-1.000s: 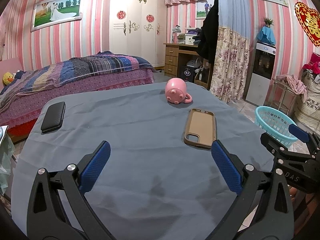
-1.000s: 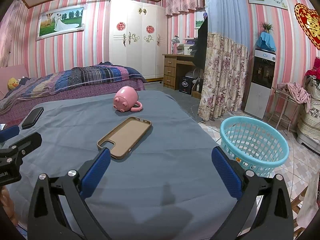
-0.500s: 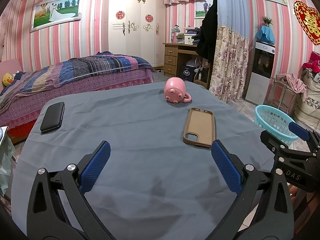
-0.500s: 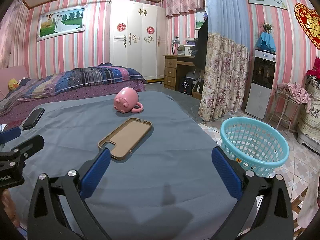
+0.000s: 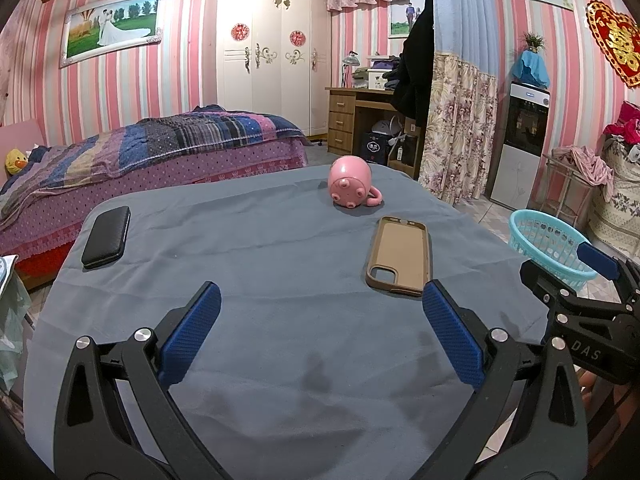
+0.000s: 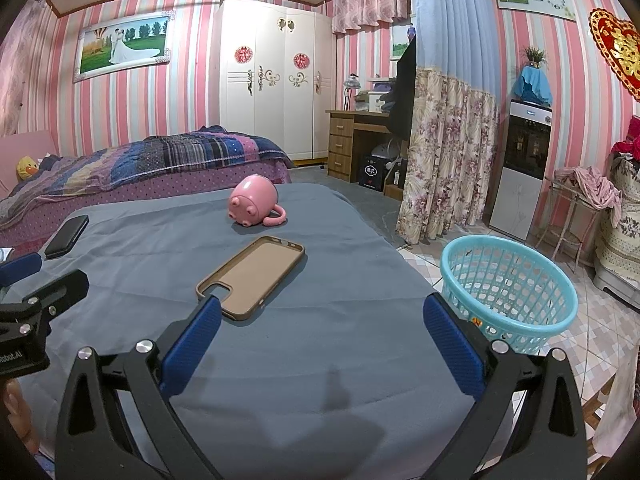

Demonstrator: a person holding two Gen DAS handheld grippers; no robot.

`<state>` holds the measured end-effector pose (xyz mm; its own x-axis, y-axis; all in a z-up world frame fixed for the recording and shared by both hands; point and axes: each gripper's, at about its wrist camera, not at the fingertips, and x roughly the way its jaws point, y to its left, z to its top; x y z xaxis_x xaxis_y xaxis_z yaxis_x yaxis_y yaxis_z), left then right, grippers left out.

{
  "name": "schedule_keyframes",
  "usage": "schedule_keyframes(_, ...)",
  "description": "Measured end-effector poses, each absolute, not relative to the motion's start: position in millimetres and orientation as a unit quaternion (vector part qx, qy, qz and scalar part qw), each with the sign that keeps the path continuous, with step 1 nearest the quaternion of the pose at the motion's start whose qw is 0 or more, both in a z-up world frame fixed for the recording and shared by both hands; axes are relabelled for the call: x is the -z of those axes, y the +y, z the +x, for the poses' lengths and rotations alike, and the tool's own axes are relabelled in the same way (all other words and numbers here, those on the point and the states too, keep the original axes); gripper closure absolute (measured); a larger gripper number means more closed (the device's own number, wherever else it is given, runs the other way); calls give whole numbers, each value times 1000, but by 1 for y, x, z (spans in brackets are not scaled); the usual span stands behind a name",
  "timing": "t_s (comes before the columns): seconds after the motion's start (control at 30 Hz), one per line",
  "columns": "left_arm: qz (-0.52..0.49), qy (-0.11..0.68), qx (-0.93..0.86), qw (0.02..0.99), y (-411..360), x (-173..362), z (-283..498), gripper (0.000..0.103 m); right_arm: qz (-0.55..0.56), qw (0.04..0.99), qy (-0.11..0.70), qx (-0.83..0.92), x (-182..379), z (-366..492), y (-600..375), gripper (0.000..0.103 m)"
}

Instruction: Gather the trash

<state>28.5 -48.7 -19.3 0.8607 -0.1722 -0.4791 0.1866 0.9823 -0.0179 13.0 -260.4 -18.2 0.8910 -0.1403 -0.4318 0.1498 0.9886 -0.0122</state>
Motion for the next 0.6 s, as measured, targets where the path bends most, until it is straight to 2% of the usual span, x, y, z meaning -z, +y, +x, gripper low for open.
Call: schedule_keyframes(0.6,13,246,93,965,-49,18,28,5,11,972,221,74,16,13,-263,4)
